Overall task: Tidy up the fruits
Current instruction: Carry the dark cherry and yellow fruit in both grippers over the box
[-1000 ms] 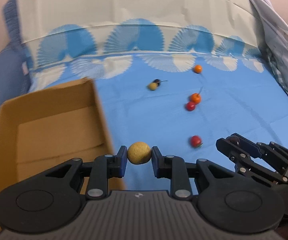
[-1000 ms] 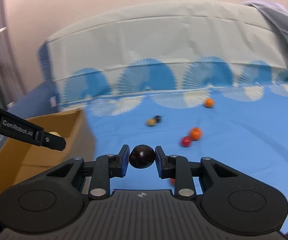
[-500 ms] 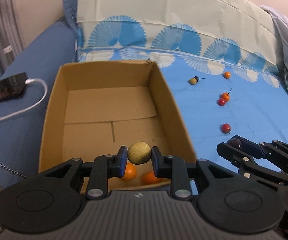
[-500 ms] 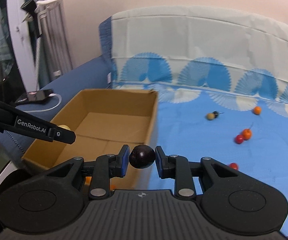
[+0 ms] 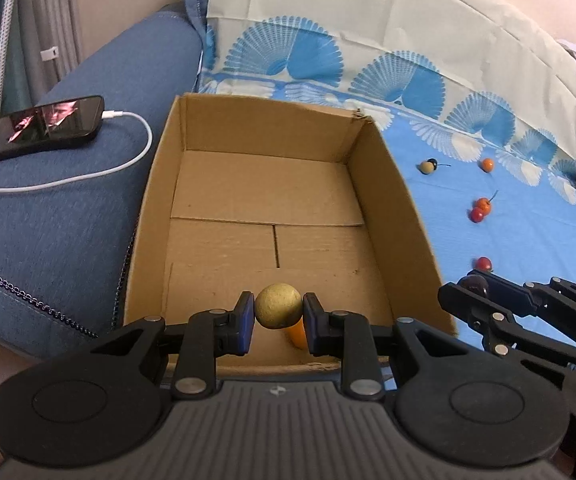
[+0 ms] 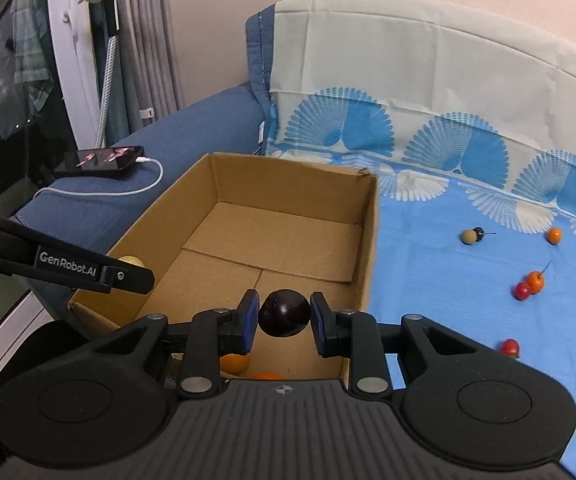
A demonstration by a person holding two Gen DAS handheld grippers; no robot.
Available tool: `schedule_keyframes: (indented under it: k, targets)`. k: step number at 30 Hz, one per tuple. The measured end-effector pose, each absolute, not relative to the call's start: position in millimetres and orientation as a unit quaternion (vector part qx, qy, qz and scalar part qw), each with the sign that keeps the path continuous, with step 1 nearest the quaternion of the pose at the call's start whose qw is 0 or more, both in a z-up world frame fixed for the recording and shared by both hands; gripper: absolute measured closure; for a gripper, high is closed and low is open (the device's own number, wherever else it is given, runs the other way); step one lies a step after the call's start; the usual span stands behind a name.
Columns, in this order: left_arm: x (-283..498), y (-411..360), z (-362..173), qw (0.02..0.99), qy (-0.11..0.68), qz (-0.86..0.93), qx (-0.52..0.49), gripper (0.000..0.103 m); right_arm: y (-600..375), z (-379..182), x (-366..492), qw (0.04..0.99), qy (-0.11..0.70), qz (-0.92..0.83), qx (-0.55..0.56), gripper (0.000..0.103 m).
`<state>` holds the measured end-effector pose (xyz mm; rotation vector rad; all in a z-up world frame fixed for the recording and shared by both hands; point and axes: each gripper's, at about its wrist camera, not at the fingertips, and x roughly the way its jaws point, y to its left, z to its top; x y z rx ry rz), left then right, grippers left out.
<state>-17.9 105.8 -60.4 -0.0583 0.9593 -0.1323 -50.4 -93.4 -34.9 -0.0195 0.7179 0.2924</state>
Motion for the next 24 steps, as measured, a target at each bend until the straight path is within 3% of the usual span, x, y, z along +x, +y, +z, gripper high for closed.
schedule_keyframes:
  k: [24]
  targets:
    - [28,113,-109,0.864,0.503,-0.035,-0.014,0.074,-66,-83,-8,0.9,0.401,0.163,-0.044,0.074]
